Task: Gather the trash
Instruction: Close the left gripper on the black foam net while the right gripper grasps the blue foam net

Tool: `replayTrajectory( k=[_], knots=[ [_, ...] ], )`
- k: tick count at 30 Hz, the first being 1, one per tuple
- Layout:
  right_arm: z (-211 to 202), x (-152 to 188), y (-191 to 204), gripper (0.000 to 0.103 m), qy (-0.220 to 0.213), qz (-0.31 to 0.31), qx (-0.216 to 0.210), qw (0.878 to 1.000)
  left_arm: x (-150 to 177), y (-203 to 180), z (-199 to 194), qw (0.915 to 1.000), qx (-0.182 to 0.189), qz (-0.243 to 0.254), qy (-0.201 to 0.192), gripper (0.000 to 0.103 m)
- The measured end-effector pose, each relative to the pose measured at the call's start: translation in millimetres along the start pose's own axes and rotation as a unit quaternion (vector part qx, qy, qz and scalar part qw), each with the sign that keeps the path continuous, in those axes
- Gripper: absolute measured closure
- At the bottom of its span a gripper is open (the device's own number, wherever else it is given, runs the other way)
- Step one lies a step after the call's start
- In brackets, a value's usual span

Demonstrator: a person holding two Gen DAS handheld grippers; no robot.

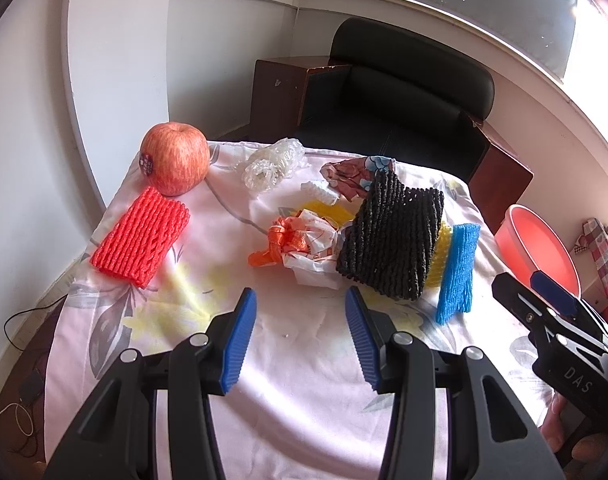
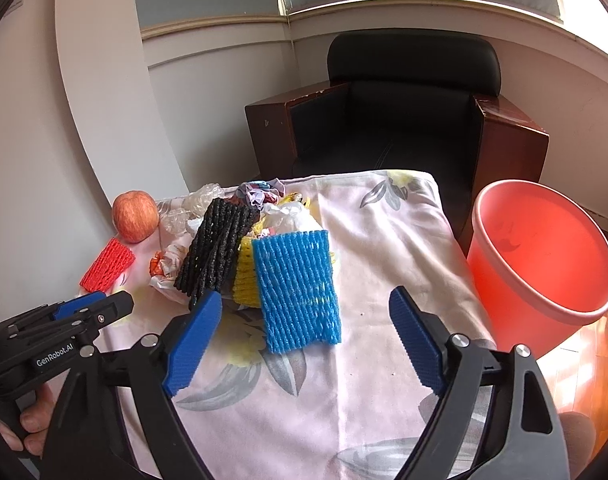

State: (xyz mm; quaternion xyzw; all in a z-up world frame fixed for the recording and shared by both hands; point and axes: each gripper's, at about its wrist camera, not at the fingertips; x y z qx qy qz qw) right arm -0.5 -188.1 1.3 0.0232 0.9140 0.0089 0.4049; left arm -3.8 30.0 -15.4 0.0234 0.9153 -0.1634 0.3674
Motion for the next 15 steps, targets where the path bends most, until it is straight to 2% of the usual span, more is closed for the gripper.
replayTrajectory(
  k=[2, 7, 9, 12, 15],
  knots=[
    [4, 1, 1, 0.025, 0.008, -0.002, -0.004, 1.0, -4, -4, 2, 0.9998, 0.02, 0.003, 0.004, 0.057],
    [11, 3, -1, 0.03, 0.021, -0.003, -0.006, 1.0, -11, -25, 14, 0.9955, 0.089, 0.013, 0.028, 0.062],
    [12, 3, -4, 0.032, 0.025, -0.004, -0.004, 1.0, -14, -34, 22, 0.9937, 0.104, 0.019, 0.037, 0.068],
    [15, 5, -11, 0.033, 0.033, -0.003, 0.0, 0.999, -17, -48, 34, 0.9929, 0.105, 0.038, 0.042, 0.071],
    [19, 7, -18, 0.033, 0.042, 0.0, 0.002, 0.999, -20, -58, 49, 0.9937, 0.081, 0.059, 0.05, 0.073]
  ],
)
Point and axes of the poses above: each gripper's, at about its wrist camera, not at the fingertips, and z roughly the way its jaws point, y to its left, x to its underside, and after that the axes turned 10 degrees about x, right-handed
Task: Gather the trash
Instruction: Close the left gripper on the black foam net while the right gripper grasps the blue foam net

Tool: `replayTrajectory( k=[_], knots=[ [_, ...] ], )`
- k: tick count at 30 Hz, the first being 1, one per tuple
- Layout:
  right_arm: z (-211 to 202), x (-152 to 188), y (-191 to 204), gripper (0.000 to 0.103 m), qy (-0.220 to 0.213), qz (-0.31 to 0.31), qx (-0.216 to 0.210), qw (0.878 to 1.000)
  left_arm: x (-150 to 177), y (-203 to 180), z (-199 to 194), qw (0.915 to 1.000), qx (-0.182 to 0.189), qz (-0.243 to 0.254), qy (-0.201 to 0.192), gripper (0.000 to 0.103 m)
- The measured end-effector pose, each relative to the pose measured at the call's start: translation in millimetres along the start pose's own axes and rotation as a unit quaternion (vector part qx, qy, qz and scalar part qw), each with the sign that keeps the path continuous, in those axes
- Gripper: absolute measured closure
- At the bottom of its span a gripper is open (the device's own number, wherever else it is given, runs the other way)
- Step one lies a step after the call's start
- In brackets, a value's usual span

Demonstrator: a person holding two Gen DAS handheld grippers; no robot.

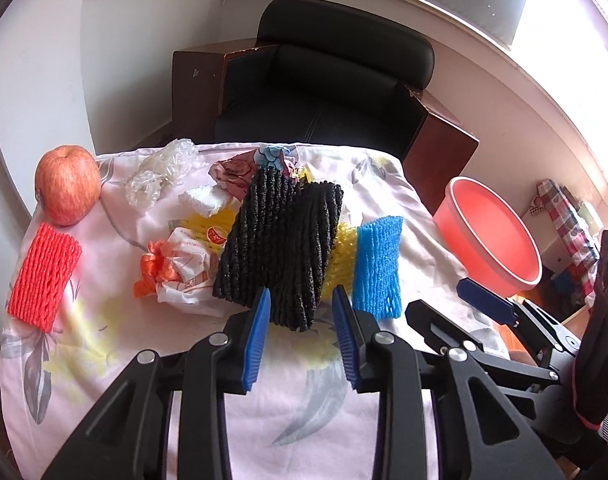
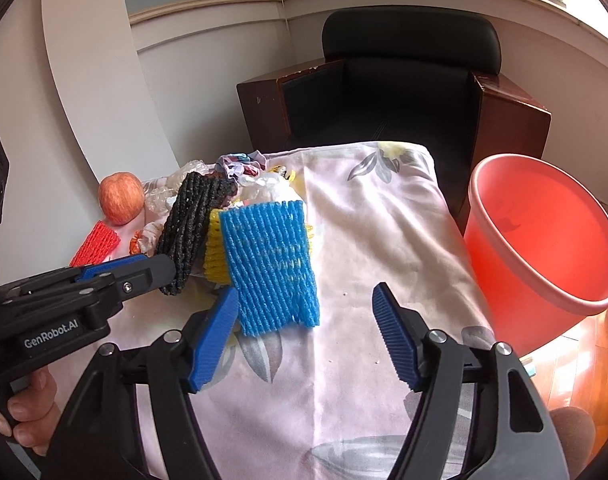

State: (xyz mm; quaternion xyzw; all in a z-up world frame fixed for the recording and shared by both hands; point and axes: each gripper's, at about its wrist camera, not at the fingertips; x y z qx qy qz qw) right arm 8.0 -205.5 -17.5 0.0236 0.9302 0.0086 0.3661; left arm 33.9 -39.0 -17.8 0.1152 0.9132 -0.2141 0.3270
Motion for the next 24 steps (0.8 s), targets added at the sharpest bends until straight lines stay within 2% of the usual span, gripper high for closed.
replayTrajectory(
  k=[2, 3, 5, 10, 18, 19, 20, 24],
  knots=[
    [3, 1, -3, 0.033, 0.006, 0.002, -0.002, 1.0, -2, 0, 9, 0.9998, -0.015, 0.005, 0.011, 0.079],
    [4, 1, -3, 0.033, 0.008, 0.002, -0.005, 1.0, -1, 2, 11, 0.9997, -0.017, 0.003, 0.017, 0.087],
    [5, 0, -3, 0.033, 0.012, 0.002, -0.01, 1.0, 0, 6, 13, 0.9996, -0.015, -0.005, 0.025, 0.092],
    [12, -4, 2, 0.033, 0.024, -0.002, -0.035, 0.999, 6, 9, -1, 0.9997, -0.022, 0.001, 0.008, 0.095],
    [33, -16, 11, 0.033, 0.043, -0.021, -0.048, 0.998, 10, 13, -28, 0.9997, -0.021, -0.002, -0.01, 0.095],
    [35, -17, 12, 0.037, 0.048, -0.021, -0.054, 0.997, 10, 13, -28, 0.9997, -0.021, -0.003, -0.01, 0.095],
    [38, -17, 13, 0.054, 0.054, -0.02, -0.061, 0.996, 10, 14, -29, 0.9997, -0.021, -0.004, -0.01, 0.095],
    [50, -13, 17, 0.084, 0.087, -0.018, -0.078, 0.993, 11, 14, -30, 0.9997, -0.02, -0.005, -0.01, 0.095]
  ],
)
Point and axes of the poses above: each gripper's, at about its wrist camera, not at the fingertips, and z roughly the way its jaws point, y to its left, x to its underside, and after that the axes turned 10 degrees about x, right-handed
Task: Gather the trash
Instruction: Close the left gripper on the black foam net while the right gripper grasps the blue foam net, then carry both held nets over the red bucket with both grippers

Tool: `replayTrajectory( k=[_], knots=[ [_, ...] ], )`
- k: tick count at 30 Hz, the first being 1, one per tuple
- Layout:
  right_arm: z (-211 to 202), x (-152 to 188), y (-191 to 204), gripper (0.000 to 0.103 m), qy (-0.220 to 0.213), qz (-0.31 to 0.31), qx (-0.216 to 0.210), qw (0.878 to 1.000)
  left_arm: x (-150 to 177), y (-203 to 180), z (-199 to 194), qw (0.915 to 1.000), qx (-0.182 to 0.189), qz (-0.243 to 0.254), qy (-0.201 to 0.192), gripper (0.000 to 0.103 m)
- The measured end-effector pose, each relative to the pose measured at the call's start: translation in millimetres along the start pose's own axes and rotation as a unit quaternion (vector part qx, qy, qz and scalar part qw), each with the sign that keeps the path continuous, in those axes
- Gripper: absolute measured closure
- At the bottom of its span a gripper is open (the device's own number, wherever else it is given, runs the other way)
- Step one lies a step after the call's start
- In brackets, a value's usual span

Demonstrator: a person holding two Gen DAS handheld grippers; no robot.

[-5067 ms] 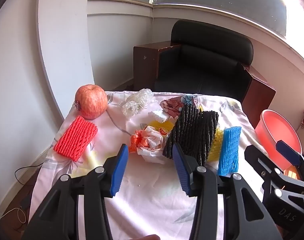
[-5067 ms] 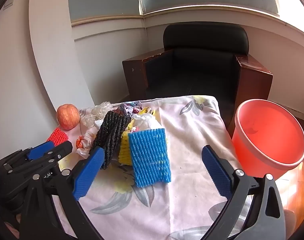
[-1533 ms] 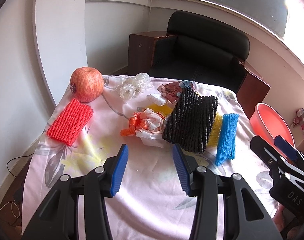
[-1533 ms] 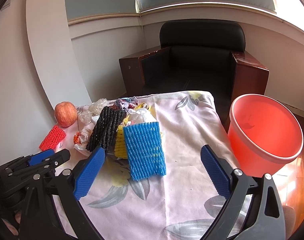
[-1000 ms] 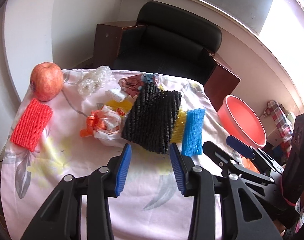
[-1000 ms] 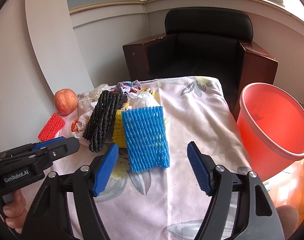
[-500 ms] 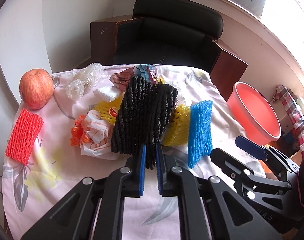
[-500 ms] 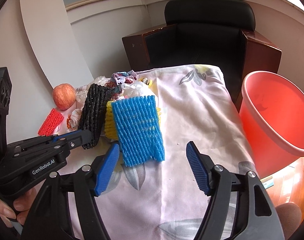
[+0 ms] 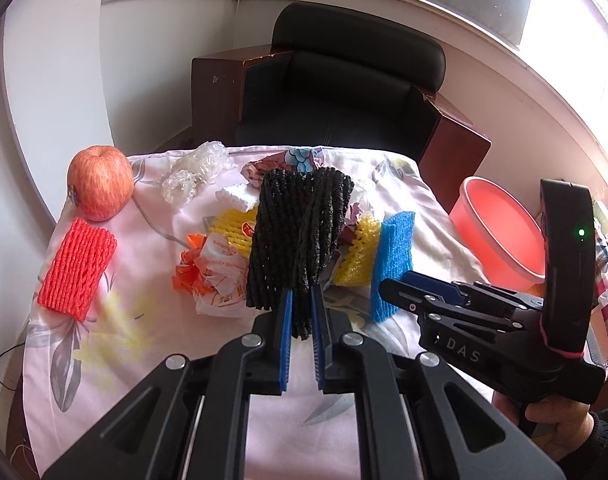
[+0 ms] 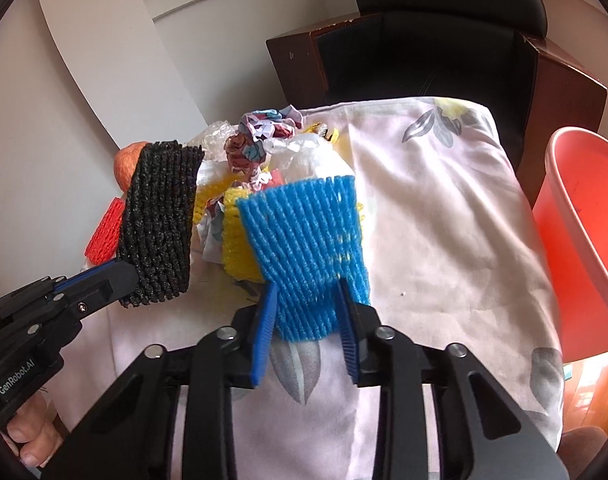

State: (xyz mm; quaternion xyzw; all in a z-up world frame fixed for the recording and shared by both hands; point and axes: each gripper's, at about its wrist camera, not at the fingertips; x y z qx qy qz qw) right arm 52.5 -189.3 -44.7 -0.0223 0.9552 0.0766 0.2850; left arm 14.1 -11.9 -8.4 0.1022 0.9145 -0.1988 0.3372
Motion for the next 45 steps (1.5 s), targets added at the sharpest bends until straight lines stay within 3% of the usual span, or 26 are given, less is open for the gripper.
replayTrajectory(
  k=[1, 3, 9, 12, 13, 16, 25, 27, 28, 37, 45],
  knots=[
    [1, 2, 0, 0.093, 0.003, 0.002, 0.0, 1.0, 0, 0, 0, 1.0, 0.0, 0.0, -0.001, 0.095],
    [1, 4, -3, 0.099, 0.004, 0.013, -0.006, 1.0, 1, -1, -1, 1.0, 0.0, -0.001, -0.002, 0.095],
    [-23, 10, -11, 0.1, -0.03, 0.035, -0.001, 0.999, 3, 0, -7, 0.9999, -0.001, -0.007, -0.008, 0.095],
    [-32, 11, -3, 0.1, -0.036, 0.015, -0.012, 0.999, 3, 0, -7, 0.9999, 0.0, -0.009, -0.008, 0.095],
    [-32, 11, 1, 0.098, -0.035, 0.008, -0.015, 0.999, 4, 0, -6, 0.9999, 0.001, -0.01, -0.007, 0.095],
    [-27, 14, 15, 0.072, -0.035, -0.012, -0.003, 0.999, 6, 0, -6, 0.9999, 0.003, -0.012, -0.006, 0.095],
    [-2, 12, 28, 0.069, -0.015, -0.014, 0.078, 0.997, 10, 9, -12, 0.9997, 0.006, -0.023, -0.011, 0.094],
    [0, 11, 25, 0.079, -0.01, -0.003, 0.077, 0.997, 9, 10, -13, 0.9996, 0.006, -0.025, -0.012, 0.094],
    [0, 12, 22, 0.096, -0.009, 0.003, 0.074, 0.997, 9, 10, -14, 0.9996, 0.007, -0.026, -0.013, 0.094],
    [-35, 9, 4, 0.096, -0.049, 0.021, 0.058, 0.997, 3, -3, -17, 0.9994, 0.02, -0.016, -0.022, 0.094],
    [-56, -3, -29, 0.096, -0.065, 0.05, 0.078, 0.994, -18, -47, -17, 0.9973, 0.054, 0.02, -0.045, 0.095]
  ],
)
Point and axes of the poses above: each gripper's, at about its wrist camera, not at the fingertips, and z roughly the way its jaws point, y to its left, x to its underside, and after that the axes turned 10 degrees about x, right-handed
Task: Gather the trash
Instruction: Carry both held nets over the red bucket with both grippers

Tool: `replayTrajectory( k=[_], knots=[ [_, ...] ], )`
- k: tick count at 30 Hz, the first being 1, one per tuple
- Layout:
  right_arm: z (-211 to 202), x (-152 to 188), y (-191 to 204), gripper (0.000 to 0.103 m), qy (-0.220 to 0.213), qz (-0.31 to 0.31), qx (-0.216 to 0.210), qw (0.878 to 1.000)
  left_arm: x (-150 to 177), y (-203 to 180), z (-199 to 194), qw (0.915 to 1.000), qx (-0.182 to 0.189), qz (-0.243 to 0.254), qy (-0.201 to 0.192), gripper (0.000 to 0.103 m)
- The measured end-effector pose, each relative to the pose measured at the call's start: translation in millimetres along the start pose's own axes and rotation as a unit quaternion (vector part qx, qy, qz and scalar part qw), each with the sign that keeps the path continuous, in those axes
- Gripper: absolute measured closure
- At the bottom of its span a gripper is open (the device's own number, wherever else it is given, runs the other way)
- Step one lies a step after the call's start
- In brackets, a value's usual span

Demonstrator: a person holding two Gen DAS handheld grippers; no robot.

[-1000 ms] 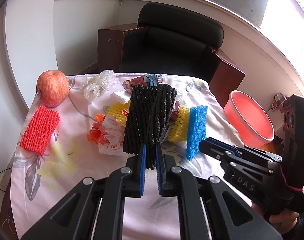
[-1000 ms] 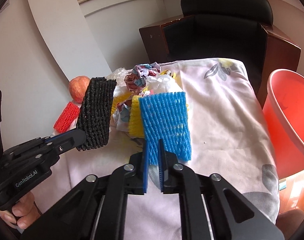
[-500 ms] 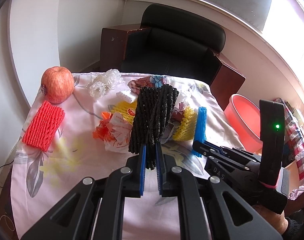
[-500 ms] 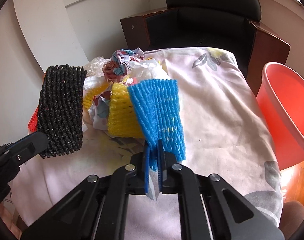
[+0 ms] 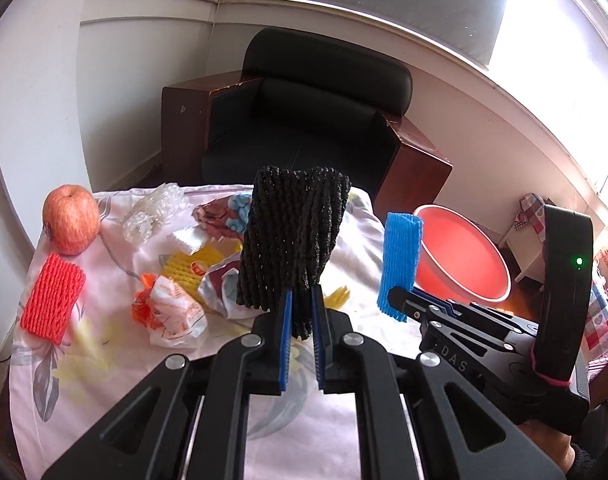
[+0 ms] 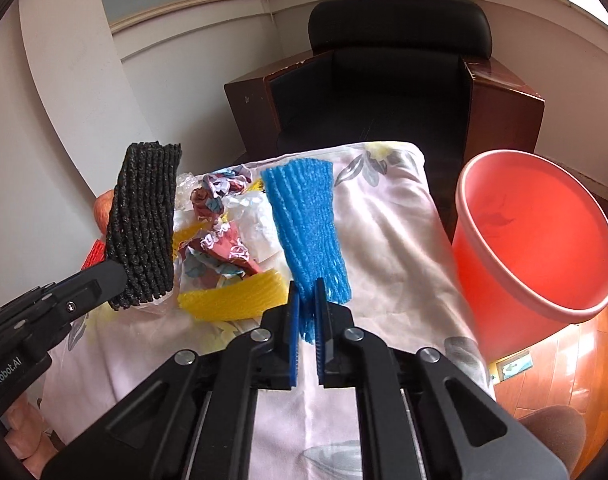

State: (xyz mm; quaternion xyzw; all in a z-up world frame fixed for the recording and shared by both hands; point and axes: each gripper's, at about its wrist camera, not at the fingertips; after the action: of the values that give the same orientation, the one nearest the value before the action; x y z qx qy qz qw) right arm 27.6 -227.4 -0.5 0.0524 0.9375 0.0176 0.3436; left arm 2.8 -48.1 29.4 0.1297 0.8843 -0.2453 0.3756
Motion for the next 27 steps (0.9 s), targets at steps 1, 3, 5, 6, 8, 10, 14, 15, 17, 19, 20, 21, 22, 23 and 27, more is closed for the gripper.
replayTrajectory(
  k=[1, 3, 5, 6, 8, 10, 14, 15, 17, 19, 20, 21, 22, 23, 27],
  knots=[
    [-2, -2, -5, 0.096, -0.003, 0.005, 0.005, 1.0, -3, -6, 3, 1.0, 0.005, 0.005, -0.001, 0.095],
    [-6, -6, -18, 0.096, -0.009, 0.016, 0.014, 1.0, -9, -18, 9, 0.9998, 0.017, 0.014, -0.002, 0.094],
    [-10, -10, -31, 0.096, -0.015, 0.028, 0.026, 0.999, -15, -31, 18, 0.9993, 0.03, 0.02, 0.0, 0.094],
    [-12, -11, -39, 0.096, -0.017, 0.034, 0.032, 0.999, -17, -38, 23, 0.999, 0.037, 0.024, 0.002, 0.094],
    [-15, -15, -55, 0.096, -0.021, 0.051, 0.042, 0.998, -20, -54, 34, 0.9983, 0.045, 0.036, 0.005, 0.094],
    [-18, -18, -72, 0.096, -0.026, 0.067, 0.051, 0.996, -24, -69, 44, 0.9973, 0.056, 0.046, 0.009, 0.094],
    [-19, -25, -105, 0.096, -0.036, 0.097, 0.069, 0.992, -34, -96, 64, 0.9949, 0.076, 0.065, 0.013, 0.094],
    [-19, -26, -112, 0.096, -0.036, 0.1, 0.074, 0.992, -37, -103, 69, 0.9942, 0.082, 0.068, 0.014, 0.094],
    [-18, -28, -125, 0.096, -0.035, 0.105, 0.087, 0.99, -42, -116, 81, 0.9929, 0.094, 0.07, 0.02, 0.094],
    [-16, -31, -138, 0.096, -0.031, 0.108, 0.1, 0.989, -47, -127, 94, 0.9916, 0.106, 0.069, 0.028, 0.094],
    [-17, -30, -144, 0.096, -0.029, 0.109, 0.107, 0.988, -49, -132, 101, 0.991, 0.109, 0.069, 0.033, 0.094],
    [-15, -31, -151, 0.096, -0.026, 0.111, 0.112, 0.987, -50, -136, 109, 0.9905, 0.112, 0.069, 0.039, 0.094],
    [-14, -31, -158, 0.096, -0.022, 0.113, 0.116, 0.986, -52, -141, 116, 0.9901, 0.114, 0.069, 0.045, 0.094],
    [-11, -31, -165, 0.096, -0.016, 0.116, 0.119, 0.986, -53, -146, 124, 0.9897, 0.115, 0.069, 0.05, 0.094],
    [0, -31, -185, 0.096, -0.001, 0.127, 0.128, 0.984, -53, -156, 152, 0.9884, 0.111, 0.07, 0.078, 0.094]
  ],
)
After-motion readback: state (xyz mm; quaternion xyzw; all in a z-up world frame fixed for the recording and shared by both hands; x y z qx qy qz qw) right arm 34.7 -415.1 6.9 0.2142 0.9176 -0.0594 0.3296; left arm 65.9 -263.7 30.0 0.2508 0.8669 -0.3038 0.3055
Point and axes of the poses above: each gripper's, at about its wrist camera, not at the fingertips, and z roughly the way its jaws point, y to its left, x to its underside, and after that the axes turned 10 degrees about x, right-handed
